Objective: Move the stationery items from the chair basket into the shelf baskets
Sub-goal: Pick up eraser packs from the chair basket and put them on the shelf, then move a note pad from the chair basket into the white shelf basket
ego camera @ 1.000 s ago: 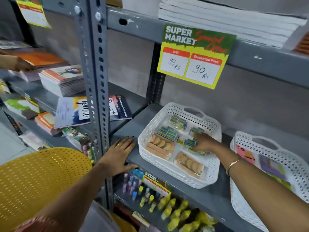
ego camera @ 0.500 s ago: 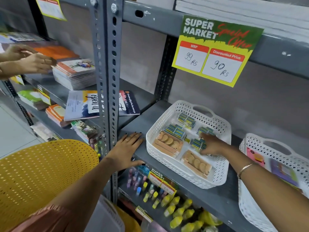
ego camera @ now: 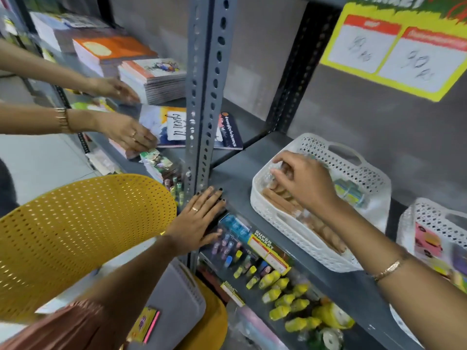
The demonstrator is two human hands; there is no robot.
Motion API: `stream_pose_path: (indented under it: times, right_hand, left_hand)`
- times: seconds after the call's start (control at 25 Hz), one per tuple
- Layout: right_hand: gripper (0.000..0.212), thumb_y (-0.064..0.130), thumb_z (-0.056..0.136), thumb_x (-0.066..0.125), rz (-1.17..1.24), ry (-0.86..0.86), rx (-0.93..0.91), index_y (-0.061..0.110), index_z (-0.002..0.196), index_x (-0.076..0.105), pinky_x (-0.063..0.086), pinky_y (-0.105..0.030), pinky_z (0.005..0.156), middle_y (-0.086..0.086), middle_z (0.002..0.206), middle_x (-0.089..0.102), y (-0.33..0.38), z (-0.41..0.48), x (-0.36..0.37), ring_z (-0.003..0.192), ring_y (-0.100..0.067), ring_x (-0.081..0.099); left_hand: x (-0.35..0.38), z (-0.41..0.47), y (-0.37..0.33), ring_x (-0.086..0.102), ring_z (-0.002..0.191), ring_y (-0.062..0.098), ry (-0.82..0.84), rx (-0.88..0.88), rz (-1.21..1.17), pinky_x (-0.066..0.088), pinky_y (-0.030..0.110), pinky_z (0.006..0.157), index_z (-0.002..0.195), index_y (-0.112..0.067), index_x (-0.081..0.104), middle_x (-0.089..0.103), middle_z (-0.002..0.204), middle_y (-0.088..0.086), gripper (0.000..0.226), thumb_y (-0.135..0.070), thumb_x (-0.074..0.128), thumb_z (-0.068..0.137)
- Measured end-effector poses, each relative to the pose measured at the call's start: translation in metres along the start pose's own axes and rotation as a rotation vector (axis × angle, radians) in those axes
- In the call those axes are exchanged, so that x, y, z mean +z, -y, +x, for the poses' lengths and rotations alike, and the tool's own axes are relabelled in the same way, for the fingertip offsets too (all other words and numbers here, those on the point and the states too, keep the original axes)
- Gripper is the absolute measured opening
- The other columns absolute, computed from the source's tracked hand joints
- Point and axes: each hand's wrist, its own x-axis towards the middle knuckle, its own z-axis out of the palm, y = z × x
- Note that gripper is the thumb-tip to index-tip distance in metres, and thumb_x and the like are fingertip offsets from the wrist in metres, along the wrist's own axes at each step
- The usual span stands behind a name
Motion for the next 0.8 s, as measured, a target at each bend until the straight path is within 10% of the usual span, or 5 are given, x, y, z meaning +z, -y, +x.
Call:
stream_pose_path:
  times: [0.16, 0.56, 0.8]
  right_hand:
    - [0.025, 0.028, 0.081, 0.056, 0.152, 0.077, -0.314, 0.013, 0.098, 0.065, 0.053, -0.037, 0.061, -0.006, 0.083, 0.071, 0.071, -0.022, 0.065, 0.074, -0.027, 0.067]
    - [0.041, -0.001, 0.086, 0.045, -0.072, 1.026, -0.668, 0.005, 0.127, 0.047, 0.045, -0.045, 0.089, -0.017, 0.128, 0.053, 0.126, -0.127, 0.347, 0.122, -0.033, 0.046]
    - [0.045, 0.009, 0.066, 0.035, -0.177, 0.976, -0.948, 0.016, 0.086, 0.074, 0.055, -0.02, 0.063, 0.001, 0.094, 0.076, 0.134, -0.179, 0.454, 0.092, -0.016, 0.072]
  left_hand:
    - [0.055, -0.111, 0.005, 0.008, 0.142, 0.031, 0.113, -0.221, -0.084, 0.005, 0.046, 0.112, 0.144, -0.005, 0.028, 0.021, 0.152, 0.017, 0.08, -0.065, 0.016, 0.092]
    - [0.166, -0.321, -0.066, 0.014, 0.14, 0.032, 0.392, -0.576, -0.247, 0.011, 0.048, 0.109, 0.146, -0.009, 0.025, 0.014, 0.155, 0.012, 0.087, -0.072, 0.026, 0.087]
    - [0.199, -0.365, -0.079, 0.009, 0.142, 0.032, 0.429, -0.609, -0.195, 0.004, 0.047, 0.112, 0.148, -0.011, 0.017, 0.003, 0.156, 0.01, 0.086, -0.071, 0.027, 0.087]
